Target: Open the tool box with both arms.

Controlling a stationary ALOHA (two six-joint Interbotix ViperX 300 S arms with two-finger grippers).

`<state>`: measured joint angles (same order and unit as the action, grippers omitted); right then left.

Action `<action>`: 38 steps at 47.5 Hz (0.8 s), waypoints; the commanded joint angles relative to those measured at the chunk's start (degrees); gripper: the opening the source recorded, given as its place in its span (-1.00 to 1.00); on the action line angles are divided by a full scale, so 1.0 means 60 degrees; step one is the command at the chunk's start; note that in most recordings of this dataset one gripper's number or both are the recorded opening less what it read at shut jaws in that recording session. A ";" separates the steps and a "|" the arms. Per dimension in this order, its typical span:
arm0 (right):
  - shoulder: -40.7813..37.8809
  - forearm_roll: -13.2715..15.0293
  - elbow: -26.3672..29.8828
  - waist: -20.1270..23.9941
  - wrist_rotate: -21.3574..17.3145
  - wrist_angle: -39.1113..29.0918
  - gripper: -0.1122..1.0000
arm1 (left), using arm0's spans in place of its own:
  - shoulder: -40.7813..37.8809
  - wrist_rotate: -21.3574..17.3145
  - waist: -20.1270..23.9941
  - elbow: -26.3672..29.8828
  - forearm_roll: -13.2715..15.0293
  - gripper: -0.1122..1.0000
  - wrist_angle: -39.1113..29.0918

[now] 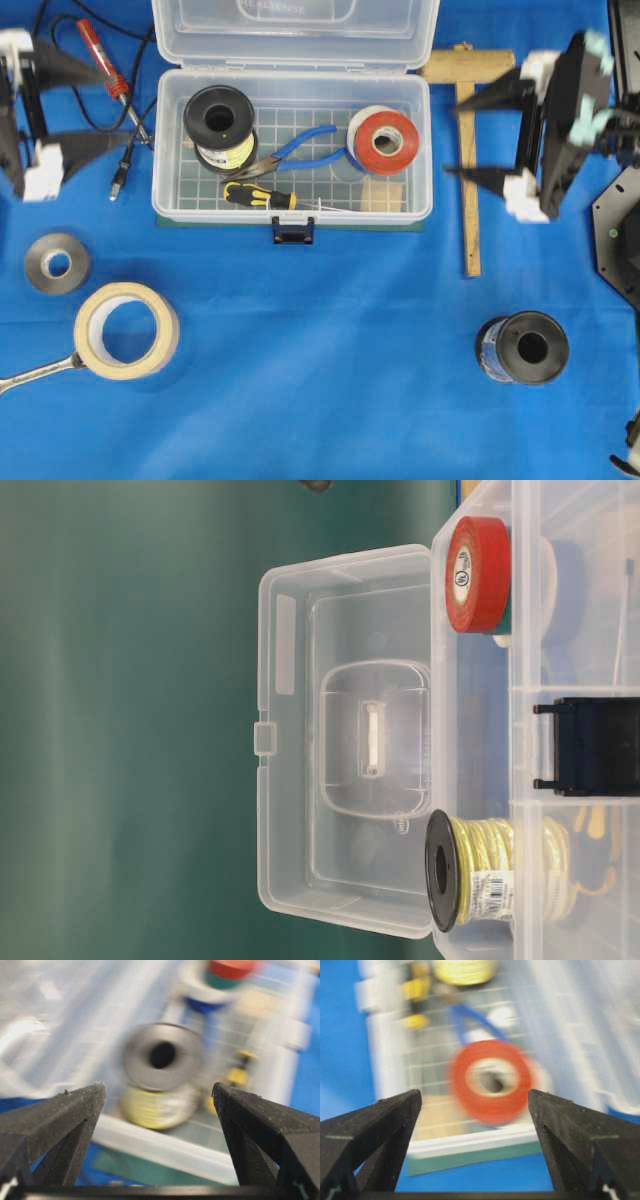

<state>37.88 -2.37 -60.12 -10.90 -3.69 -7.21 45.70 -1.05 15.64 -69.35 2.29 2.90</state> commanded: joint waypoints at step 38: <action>0.2915 -0.0029 -0.1450 0.1509 -0.0029 -0.1055 0.73 | 0.2637 -0.0117 -0.1934 -0.1216 -0.0015 0.77 -0.0791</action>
<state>53.44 -2.37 -68.38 -2.02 -3.78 -13.62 60.12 -1.85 4.13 -76.29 2.29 -2.64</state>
